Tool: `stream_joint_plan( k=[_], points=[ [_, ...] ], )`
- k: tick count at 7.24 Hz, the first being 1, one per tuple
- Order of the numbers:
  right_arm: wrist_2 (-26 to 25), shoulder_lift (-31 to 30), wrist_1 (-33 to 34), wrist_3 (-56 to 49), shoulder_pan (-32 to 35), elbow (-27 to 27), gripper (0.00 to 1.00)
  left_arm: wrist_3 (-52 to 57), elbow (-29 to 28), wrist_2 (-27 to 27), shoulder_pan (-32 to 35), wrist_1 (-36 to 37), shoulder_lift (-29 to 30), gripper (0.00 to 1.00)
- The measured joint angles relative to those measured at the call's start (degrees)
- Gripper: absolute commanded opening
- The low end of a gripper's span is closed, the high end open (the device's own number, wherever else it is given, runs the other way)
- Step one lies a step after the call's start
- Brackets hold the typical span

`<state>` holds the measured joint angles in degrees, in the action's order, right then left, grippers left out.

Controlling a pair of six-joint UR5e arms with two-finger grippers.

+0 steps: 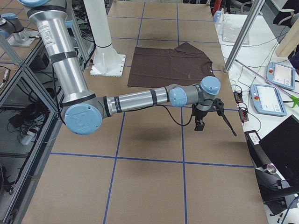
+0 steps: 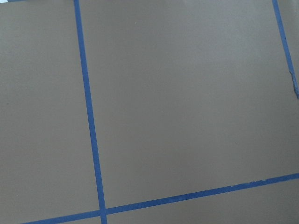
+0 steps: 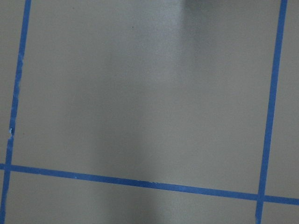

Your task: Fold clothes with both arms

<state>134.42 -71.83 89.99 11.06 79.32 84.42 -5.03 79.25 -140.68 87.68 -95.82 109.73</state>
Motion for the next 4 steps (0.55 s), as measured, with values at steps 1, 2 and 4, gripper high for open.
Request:
stream_joint_plan(
  k=[1, 2, 4],
  points=[
    [-0.4, -0.1, -0.1, 0.6, 0.3, -0.2, 1.00, 0.0, 1.4, 0.1, -0.1, 1.1, 0.4, 1.00],
    [-0.8, -0.3, -0.5, 1.2, 0.9, -0.3, 1.00, -0.1, 4.1, 0.3, -0.3, 2.2, 0.6, 1.00],
    [-0.5, -0.4, -0.7, 1.7, 1.1, -0.2, 1.00, -0.3, 9.2, 1.0, -0.4, 2.9, -0.4, 1.00]
  ],
)
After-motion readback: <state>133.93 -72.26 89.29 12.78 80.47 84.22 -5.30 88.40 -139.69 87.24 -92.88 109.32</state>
